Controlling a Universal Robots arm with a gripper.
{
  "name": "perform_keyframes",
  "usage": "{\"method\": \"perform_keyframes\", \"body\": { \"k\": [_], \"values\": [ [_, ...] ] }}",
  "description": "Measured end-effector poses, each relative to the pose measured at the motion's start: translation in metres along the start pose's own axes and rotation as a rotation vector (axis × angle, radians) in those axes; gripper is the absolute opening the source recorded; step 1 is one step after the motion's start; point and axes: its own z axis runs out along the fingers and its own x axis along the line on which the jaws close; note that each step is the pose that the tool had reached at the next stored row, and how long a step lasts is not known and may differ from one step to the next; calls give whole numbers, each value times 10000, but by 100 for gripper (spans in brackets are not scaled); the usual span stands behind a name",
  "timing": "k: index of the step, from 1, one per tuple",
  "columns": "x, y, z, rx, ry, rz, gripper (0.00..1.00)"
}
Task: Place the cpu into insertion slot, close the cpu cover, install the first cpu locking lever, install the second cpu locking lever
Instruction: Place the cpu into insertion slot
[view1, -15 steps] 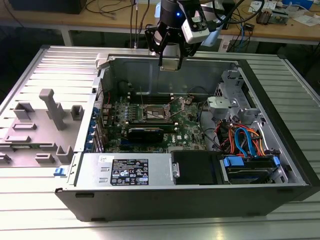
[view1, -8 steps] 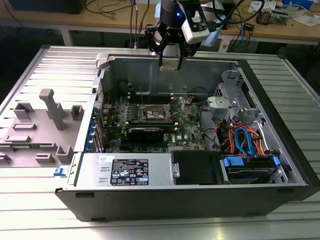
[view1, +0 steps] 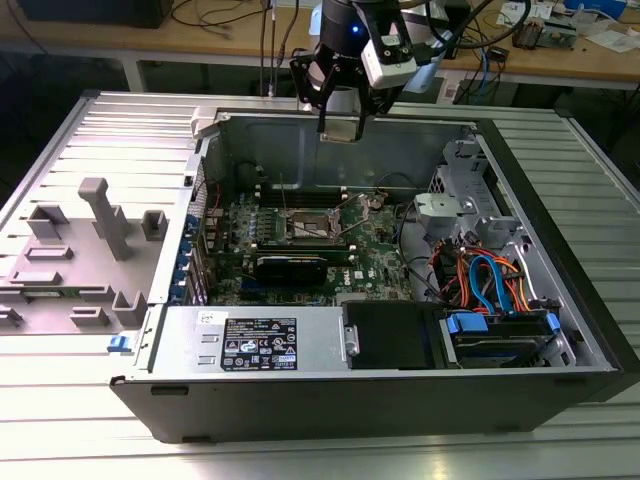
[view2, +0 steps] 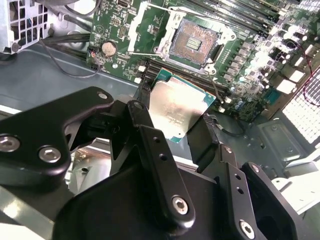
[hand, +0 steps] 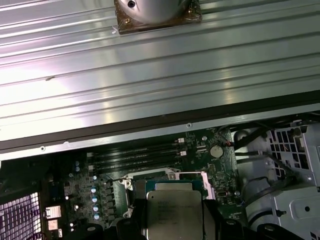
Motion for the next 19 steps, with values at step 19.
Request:
{"method": "perform_keyframes", "body": {
  "k": [19],
  "values": [
    [0, -1, 1, -7, -30, 353, 54]
  ]
}}
